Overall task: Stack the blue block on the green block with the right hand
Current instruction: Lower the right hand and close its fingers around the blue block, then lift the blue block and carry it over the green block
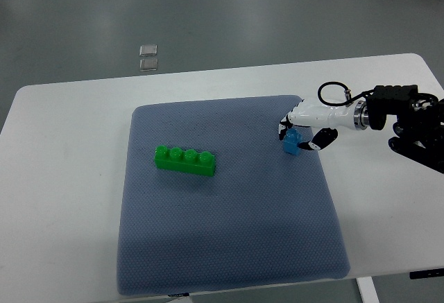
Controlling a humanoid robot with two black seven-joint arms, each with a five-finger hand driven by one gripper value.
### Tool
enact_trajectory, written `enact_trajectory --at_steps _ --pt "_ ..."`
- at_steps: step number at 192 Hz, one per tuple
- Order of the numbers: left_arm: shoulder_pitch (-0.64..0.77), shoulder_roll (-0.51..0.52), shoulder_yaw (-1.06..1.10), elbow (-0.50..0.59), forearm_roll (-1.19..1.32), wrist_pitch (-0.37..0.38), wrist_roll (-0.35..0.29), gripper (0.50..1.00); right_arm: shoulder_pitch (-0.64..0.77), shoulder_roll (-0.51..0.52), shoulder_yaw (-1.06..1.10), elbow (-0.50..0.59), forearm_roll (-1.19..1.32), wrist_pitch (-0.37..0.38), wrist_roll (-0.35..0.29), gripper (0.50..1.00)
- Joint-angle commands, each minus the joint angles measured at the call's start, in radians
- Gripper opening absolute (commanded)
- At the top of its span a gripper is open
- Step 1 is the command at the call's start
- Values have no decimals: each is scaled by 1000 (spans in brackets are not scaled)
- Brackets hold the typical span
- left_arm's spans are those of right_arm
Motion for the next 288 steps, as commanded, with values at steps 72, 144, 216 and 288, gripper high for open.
enact_trajectory --at_steps 72,144,216,288 --pt "-1 0 0 0 0 0 0 1000 0 0 -1 0 -6 0 1 578" --pt "0 0 0 0 0 0 0 1000 55 15 7 21 -5 -5 6 568" --pt "0 0 0 0 0 0 0 1000 178 151 5 98 -5 -28 21 572" --pt "0 0 -2 0 0 0 0 1000 230 262 -68 75 -18 -20 21 574"
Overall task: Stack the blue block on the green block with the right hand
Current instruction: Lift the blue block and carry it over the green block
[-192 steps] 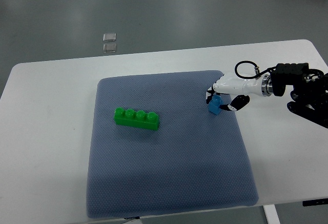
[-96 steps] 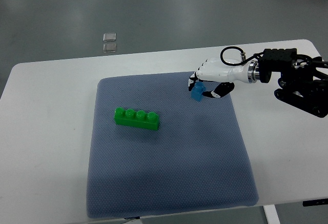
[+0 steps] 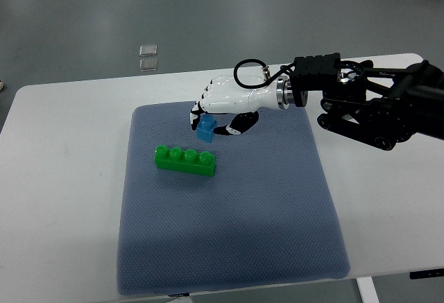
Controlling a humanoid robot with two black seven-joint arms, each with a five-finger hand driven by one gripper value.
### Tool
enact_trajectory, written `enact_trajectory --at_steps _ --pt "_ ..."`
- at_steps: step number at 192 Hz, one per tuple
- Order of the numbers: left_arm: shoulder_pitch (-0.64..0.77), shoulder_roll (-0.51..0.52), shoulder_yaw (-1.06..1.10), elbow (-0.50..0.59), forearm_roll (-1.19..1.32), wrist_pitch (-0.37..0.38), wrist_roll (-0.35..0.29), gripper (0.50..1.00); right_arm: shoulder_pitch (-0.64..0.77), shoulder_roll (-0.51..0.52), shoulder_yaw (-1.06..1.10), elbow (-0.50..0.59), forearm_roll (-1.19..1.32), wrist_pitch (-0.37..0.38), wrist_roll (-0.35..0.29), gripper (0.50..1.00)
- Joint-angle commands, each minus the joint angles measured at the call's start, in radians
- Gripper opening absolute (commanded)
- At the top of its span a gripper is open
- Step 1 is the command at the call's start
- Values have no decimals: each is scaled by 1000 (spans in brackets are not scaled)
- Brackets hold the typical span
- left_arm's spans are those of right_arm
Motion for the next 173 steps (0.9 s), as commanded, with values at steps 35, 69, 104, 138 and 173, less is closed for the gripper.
enact_trajectory --at_steps 35,69,104,138,173 --pt "0 0 -1 0 -1 0 0 1000 27 89 -55 -53 -2 -1 -2 574" --pt "0 0 -1 0 0 0 0 1000 34 132 -55 -94 -2 1 -2 576" --pt "0 0 -1 0 0 0 0 1000 36 169 -61 -111 -4 2 -3 578" --pt "0 0 1 0 0 0 0 1000 30 190 -72 -136 -7 1 -3 578" --pt "0 0 1 0 0 0 0 1000 25 196 -74 -146 -7 -1 -3 578"
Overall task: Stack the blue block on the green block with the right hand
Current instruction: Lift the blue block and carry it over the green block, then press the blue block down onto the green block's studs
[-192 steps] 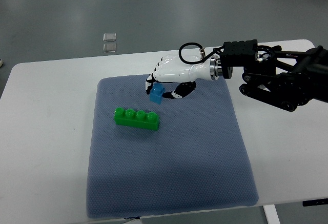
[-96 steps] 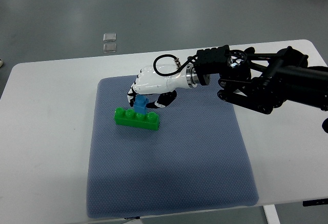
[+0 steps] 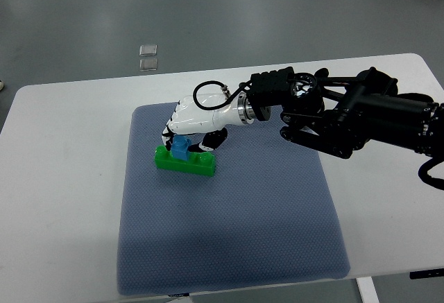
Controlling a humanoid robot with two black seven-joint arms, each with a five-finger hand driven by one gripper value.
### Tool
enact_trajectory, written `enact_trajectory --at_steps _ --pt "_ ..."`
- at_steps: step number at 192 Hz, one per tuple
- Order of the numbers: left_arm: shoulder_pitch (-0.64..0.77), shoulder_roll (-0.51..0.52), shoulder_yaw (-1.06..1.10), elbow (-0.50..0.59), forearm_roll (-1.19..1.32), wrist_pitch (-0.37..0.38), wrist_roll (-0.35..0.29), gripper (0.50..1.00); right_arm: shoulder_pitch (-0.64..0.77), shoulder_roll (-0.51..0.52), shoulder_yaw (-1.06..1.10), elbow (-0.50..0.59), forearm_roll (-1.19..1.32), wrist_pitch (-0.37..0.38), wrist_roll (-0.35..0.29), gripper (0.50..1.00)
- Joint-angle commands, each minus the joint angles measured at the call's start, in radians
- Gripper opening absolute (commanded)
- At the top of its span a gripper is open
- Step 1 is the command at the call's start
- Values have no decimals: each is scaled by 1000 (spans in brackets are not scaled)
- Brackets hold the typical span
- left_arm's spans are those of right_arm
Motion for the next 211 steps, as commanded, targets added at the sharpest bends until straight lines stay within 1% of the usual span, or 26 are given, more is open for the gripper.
enact_trajectory --at_steps 1,58,211 --pt "0 0 1 0 0 0 0 1000 -3 6 -1 -3 0 -1 0 578" --pt "0 0 -1 0 0 0 0 1000 -19 16 -1 -23 -18 -7 -1 578" --pt "0 0 -1 0 0 0 0 1000 -26 7 -4 -25 -20 -7 -5 578"
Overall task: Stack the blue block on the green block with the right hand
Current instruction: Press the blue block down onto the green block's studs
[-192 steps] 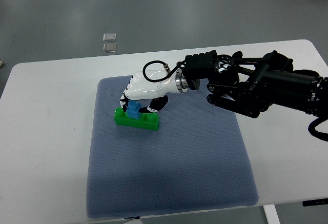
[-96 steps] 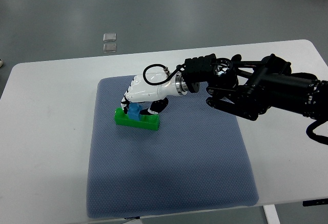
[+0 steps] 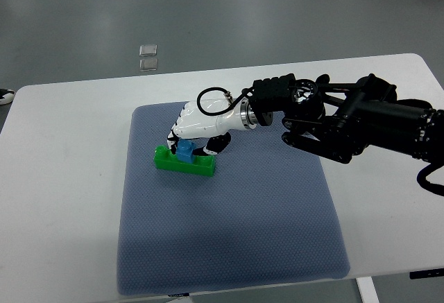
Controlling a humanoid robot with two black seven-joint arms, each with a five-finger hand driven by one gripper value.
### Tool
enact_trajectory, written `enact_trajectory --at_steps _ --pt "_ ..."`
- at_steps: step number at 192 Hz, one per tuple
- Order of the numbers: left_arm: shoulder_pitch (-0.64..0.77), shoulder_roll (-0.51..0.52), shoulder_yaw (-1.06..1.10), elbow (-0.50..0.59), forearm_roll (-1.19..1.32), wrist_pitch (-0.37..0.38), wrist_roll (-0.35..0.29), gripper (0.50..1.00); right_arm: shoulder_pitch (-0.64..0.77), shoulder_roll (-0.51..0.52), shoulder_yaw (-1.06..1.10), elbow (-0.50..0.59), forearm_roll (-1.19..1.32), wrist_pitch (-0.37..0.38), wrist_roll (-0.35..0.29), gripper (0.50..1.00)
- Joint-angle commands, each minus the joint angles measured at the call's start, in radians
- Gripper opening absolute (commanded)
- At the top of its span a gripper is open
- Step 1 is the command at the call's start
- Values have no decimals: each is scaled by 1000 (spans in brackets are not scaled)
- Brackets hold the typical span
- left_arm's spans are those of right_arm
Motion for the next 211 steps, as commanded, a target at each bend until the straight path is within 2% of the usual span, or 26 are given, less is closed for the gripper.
enact_trajectory --at_steps 1,211 --pt "0 0 0 0 0 0 0 1000 0 0 0 -3 0 1 -1 578" --pt "0 0 0 0 -1 0 0 1000 -38 24 3 -39 0 -2 -3 578"
